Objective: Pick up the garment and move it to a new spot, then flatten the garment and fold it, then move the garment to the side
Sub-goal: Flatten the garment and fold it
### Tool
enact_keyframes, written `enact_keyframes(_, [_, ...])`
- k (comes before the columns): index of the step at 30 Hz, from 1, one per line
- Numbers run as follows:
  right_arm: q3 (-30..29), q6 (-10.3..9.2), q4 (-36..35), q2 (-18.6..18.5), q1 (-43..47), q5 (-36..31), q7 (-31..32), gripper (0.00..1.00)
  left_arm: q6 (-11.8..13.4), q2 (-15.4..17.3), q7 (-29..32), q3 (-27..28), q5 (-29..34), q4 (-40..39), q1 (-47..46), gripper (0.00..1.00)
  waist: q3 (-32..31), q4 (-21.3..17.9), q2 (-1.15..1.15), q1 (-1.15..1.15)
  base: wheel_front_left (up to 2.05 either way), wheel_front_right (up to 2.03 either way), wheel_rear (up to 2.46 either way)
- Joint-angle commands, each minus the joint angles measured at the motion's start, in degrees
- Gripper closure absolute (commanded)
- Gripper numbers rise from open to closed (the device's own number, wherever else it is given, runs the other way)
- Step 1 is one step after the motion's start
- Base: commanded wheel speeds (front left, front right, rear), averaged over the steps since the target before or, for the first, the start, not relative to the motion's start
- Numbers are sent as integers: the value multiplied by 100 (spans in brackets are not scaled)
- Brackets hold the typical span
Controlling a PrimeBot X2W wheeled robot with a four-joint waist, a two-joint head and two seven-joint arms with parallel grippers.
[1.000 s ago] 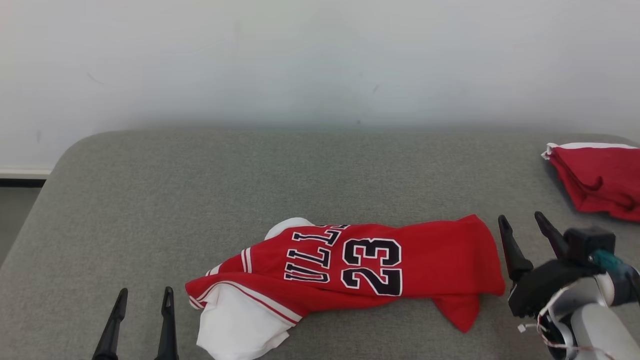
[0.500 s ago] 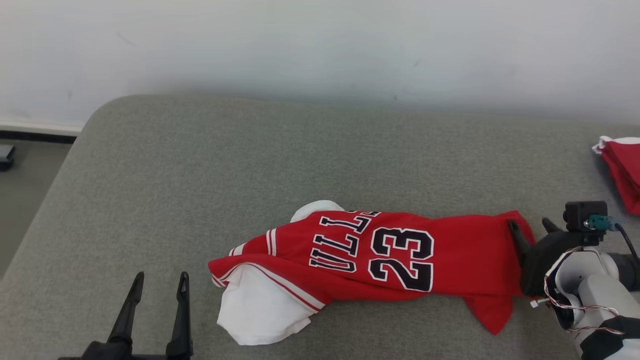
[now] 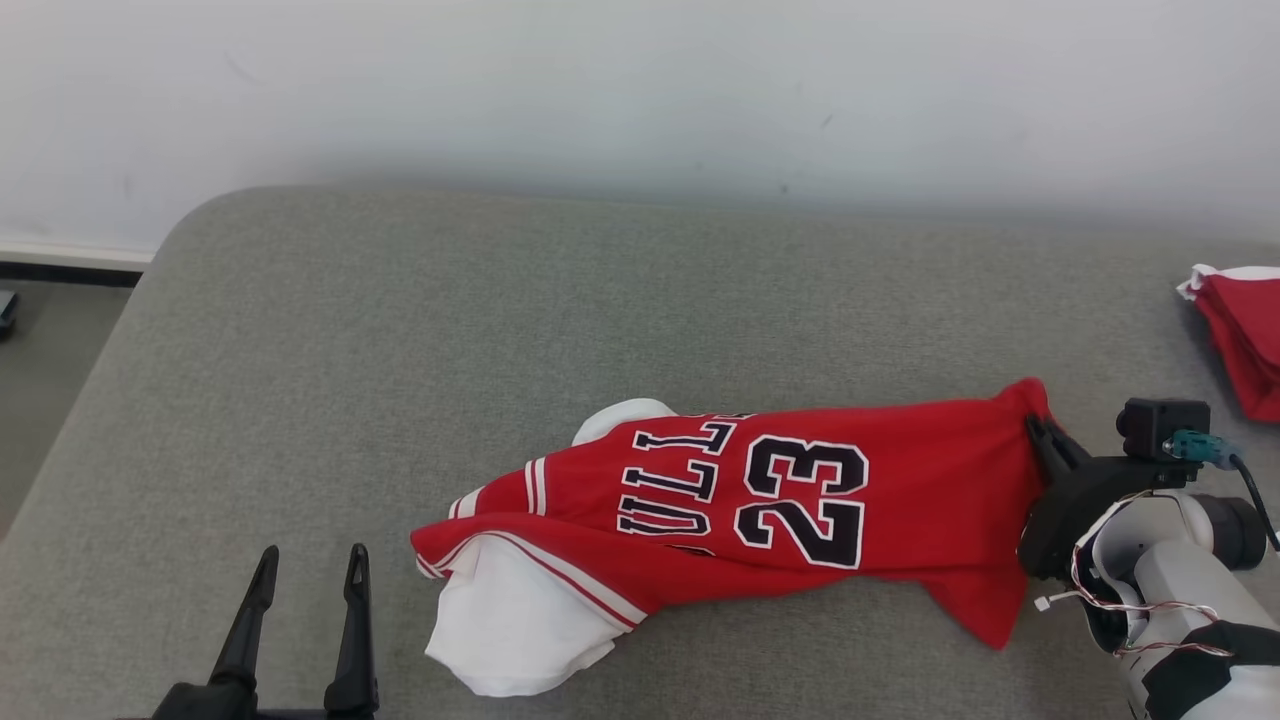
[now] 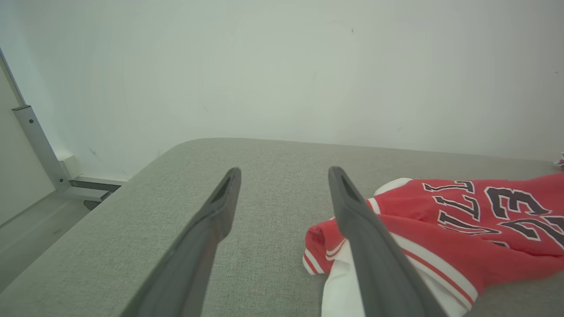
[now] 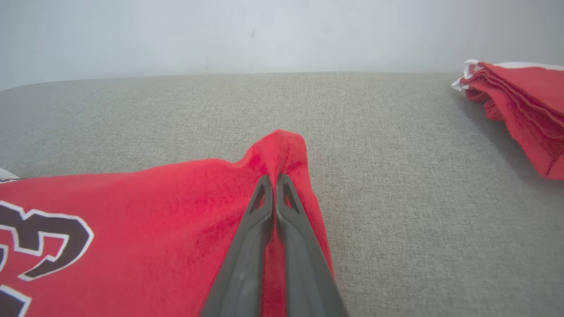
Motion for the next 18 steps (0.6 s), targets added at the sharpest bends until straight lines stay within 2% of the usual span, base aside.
enact_keyframes(1, [27, -13, -54, -24, -63, 25, -89, 100, -15, -14, -18, 16, 40, 11, 56, 0, -85, -98, 0, 0, 0, 0, 0])
enact_keyframes(6, [130, -13, -445, -144, 150, 160, -585, 100, -23, -43, -18, 50, 46, -4, 137, 0, -180, -231, 0, 0, 0, 0, 0])
enact_keyframes(11, [42, -13, -1186, -221, 553, 254, -873, 100, -28, -76, -17, 116, 41, -21, 243, 0, -237, -351, 0, 0, 0, 0, 0])
enact_keyframes(18, [-582, -13, -2903, -100, 1533, 91, -543, 100, -35, -104, -17, 167, 48, -43, 317, 0, -248, -429, 0, 0, 0, 0, 0])
